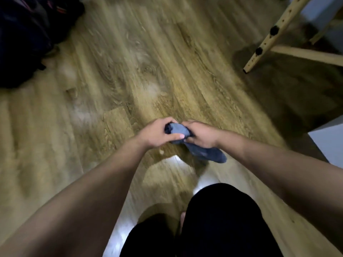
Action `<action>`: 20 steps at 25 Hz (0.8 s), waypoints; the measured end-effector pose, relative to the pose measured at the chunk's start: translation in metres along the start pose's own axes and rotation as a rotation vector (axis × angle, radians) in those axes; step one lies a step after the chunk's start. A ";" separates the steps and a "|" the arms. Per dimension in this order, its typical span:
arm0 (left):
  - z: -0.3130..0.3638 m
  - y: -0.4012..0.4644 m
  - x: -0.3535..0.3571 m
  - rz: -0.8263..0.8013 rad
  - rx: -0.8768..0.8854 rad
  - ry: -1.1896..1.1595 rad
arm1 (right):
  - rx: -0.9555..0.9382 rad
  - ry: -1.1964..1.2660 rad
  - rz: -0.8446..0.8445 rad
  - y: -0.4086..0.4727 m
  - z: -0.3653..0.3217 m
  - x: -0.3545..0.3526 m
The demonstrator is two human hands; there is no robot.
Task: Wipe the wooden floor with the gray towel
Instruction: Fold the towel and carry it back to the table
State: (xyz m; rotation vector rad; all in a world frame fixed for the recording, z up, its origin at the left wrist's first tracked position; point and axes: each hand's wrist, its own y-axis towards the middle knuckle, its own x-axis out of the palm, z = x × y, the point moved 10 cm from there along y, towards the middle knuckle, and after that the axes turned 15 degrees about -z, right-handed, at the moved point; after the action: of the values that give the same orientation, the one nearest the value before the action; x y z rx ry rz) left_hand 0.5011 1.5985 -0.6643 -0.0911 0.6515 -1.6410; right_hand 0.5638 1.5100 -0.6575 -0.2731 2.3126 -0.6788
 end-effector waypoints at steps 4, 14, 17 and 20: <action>0.099 -0.044 -0.023 0.047 0.035 0.179 | -0.010 0.130 0.170 -0.073 -0.047 -0.054; 0.345 -0.212 -0.112 0.275 0.030 0.056 | 0.101 -0.071 0.377 -0.303 -0.201 -0.195; 0.399 -0.284 -0.135 0.351 0.018 -0.060 | 0.053 -0.055 0.423 -0.350 -0.283 -0.246; 0.458 -0.358 -0.129 0.245 0.030 0.101 | 0.012 -0.169 0.376 -0.383 -0.382 -0.272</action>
State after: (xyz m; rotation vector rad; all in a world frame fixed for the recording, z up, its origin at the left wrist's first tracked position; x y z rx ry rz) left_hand 0.4003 1.5668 -0.0785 0.0908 0.6867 -1.4242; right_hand 0.5047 1.4401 -0.0591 0.1070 2.1168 -0.4610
